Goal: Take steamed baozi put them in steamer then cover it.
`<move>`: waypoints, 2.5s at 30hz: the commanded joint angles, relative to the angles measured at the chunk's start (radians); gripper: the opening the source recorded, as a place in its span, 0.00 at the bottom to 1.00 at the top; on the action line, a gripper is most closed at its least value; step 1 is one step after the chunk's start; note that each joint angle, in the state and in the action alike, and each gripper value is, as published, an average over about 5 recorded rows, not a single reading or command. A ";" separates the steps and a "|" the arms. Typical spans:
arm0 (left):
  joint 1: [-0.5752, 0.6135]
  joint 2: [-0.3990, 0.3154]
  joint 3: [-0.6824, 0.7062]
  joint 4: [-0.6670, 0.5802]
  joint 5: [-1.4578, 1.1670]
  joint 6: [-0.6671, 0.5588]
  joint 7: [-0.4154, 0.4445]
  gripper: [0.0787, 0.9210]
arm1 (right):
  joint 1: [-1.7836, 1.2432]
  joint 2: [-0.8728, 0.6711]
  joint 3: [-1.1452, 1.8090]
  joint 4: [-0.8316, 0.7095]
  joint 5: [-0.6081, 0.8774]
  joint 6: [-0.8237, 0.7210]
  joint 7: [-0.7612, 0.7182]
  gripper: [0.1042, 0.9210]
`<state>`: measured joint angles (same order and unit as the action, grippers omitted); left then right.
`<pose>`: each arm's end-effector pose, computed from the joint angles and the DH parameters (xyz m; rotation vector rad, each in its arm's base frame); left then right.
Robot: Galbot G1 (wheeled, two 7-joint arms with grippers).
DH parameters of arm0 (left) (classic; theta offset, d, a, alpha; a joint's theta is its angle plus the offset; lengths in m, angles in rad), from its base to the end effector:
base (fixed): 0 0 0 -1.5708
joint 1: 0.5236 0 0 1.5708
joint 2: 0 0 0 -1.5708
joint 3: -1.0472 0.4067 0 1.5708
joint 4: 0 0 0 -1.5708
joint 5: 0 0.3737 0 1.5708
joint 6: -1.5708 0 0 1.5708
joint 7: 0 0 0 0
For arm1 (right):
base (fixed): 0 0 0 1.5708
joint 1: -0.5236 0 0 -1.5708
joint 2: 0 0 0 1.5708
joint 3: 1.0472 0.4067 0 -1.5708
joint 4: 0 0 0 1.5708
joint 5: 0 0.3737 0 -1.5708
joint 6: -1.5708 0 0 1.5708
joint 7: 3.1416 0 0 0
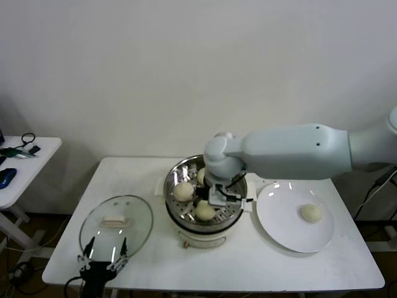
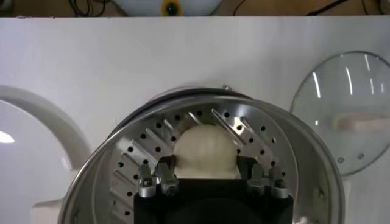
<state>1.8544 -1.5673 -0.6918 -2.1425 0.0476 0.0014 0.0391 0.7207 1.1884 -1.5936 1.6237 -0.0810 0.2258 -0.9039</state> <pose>0.0667 0.0533 -0.3651 0.1216 -2.8888 -0.2218 0.5067 0.1514 -0.0966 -2.0475 0.2539 -2.3276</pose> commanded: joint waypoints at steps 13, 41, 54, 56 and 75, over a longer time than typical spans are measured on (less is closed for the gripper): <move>0.006 -0.002 0.008 -0.005 0.003 -0.008 -0.001 0.88 | 0.128 -0.117 0.007 -0.081 0.150 0.077 -0.031 0.88; -0.008 0.002 0.016 0.005 0.004 -0.014 0.003 0.88 | -0.296 -0.706 0.149 -0.415 0.325 -0.365 -0.083 0.88; -0.009 -0.007 0.015 0.021 0.010 -0.011 0.004 0.88 | -0.528 -0.610 0.350 -0.580 0.244 -0.345 -0.068 0.88; -0.009 -0.008 0.013 0.021 0.010 -0.011 0.004 0.88 | -0.547 -0.593 0.367 -0.592 0.244 -0.347 -0.059 0.88; 0.005 -0.013 0.016 0.009 0.018 -0.014 0.000 0.88 | -0.590 -0.536 0.431 -0.645 0.210 -0.350 -0.055 0.85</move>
<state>1.8591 -1.5808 -0.6779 -2.1305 0.0645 -0.0123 0.0401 0.1758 0.6379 -1.2077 1.0049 0.1436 -0.1203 -0.9581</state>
